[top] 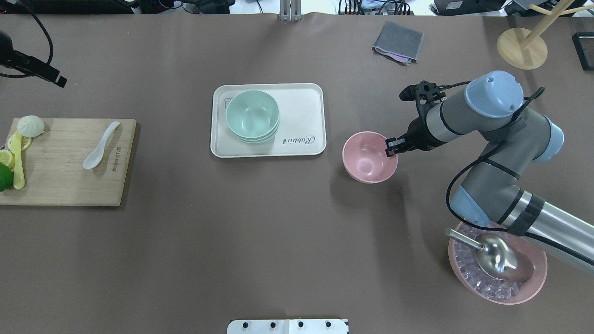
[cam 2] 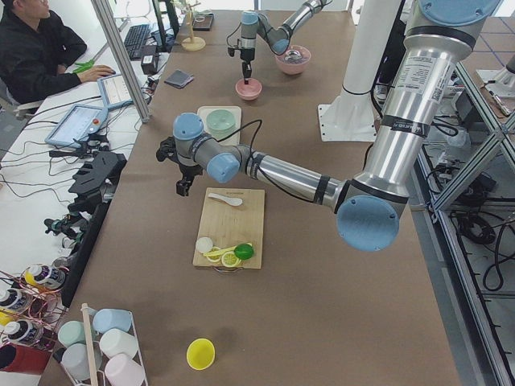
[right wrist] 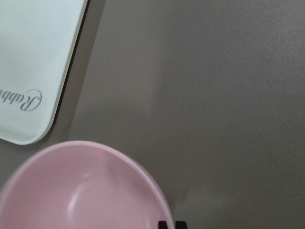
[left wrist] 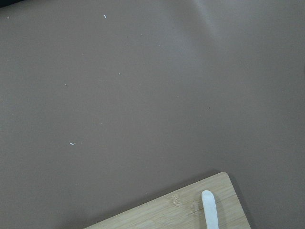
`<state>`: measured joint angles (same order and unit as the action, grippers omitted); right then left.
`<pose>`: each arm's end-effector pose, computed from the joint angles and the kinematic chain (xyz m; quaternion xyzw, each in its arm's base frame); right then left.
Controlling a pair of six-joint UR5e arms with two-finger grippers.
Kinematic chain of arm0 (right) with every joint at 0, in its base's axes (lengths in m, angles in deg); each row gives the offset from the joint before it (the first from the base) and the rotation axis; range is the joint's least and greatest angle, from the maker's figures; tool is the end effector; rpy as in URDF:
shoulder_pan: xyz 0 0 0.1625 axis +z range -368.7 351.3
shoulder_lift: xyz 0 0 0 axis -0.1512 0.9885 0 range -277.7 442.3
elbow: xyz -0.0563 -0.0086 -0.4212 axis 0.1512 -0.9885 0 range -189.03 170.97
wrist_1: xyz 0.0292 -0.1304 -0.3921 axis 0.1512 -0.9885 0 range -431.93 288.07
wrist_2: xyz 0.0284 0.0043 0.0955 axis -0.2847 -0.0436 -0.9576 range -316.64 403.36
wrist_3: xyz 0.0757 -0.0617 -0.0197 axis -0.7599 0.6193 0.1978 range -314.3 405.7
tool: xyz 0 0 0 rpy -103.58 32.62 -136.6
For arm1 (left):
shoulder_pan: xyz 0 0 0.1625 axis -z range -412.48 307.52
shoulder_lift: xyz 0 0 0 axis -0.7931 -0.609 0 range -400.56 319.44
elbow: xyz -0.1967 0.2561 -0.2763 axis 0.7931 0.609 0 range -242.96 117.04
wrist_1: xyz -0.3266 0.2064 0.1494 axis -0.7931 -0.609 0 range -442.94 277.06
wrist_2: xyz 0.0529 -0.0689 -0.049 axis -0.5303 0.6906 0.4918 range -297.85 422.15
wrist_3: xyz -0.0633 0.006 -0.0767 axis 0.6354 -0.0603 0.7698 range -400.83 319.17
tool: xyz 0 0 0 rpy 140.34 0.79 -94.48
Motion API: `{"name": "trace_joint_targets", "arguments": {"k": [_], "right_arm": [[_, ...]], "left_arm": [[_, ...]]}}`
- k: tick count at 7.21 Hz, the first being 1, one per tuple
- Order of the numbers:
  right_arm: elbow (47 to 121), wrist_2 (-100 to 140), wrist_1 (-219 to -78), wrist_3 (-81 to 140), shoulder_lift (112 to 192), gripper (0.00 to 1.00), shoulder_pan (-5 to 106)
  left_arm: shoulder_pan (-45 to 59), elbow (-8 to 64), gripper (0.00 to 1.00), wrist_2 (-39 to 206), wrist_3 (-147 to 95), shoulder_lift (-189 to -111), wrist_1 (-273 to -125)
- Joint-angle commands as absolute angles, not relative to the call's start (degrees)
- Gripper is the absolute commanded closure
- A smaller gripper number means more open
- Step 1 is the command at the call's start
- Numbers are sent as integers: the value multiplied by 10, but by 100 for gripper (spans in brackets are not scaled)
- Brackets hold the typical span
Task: Stack pink bowl on green and place spoon
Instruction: 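Reach the right gripper to the pink bowl rim and grasp it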
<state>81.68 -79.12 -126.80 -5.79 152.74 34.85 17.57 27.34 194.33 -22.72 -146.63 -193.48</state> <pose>-0.4060 -0.4960 0.3927 0.1062 -0.4992 -0.0926 0.8550 0.1484 -0.6037 0.4596 0.1679 0.4189 0.1281 0.8831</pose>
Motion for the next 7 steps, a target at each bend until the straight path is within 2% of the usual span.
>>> {"name": "trace_joint_targets", "arguments": {"k": [1, 4, 7], "right_arm": [[818, -789, -1266, -72, 1531, 100, 352], [844, -814, -1269, -191, 1493, 100, 394], [843, -815, -1269, -258, 1464, 100, 418]], "left_arm": [[176, 274, 2, 1943, -227, -1466, -1935], [173, 275, 2, 1944, -193, -1476, -1940], [104, 270, 2, 1941, -170, -1466, -1979]]}}
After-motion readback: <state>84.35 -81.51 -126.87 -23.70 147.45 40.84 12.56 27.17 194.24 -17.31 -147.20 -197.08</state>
